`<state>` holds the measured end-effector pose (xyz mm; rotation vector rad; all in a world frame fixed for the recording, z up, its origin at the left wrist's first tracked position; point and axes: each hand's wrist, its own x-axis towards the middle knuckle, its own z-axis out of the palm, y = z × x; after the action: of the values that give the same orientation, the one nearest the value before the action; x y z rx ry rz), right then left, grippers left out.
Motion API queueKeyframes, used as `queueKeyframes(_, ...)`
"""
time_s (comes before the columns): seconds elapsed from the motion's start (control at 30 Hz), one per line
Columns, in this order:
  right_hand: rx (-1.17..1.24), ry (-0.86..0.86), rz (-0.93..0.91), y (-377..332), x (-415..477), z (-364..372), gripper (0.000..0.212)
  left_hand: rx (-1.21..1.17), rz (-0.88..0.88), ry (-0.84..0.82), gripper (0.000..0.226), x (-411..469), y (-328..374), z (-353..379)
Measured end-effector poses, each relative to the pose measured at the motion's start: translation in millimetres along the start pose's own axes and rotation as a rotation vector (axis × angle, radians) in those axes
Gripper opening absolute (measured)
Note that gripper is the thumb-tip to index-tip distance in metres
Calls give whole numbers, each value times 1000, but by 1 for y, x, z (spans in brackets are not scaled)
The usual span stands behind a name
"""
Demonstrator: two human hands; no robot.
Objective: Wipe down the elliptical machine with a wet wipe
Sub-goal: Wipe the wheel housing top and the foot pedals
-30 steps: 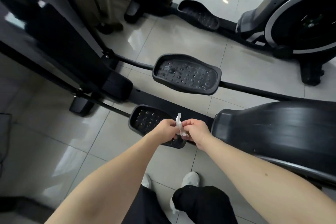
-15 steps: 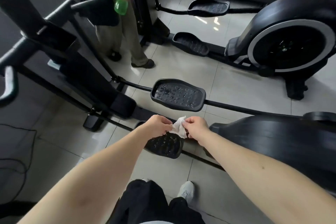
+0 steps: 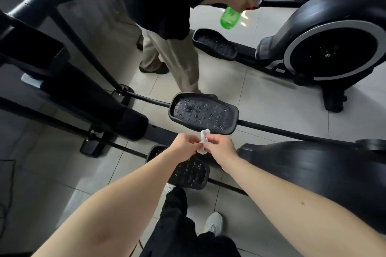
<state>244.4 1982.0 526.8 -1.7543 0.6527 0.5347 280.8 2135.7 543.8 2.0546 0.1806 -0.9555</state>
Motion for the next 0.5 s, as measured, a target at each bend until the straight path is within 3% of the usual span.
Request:
queueKeyframes(0.1, -28, 34, -5, -13, 20, 13, 31, 11, 20, -36, 13, 30, -6, -20)
queueKeyframes(0.23, -31, 109, 43, -11, 81, 28, 20, -10, 22, -60, 7, 91, -25, -37)
queueKeyframes(0.5, -113, 7, -2, 25, 211, 60, 10, -121, 44, 35, 11, 215, -84, -21)
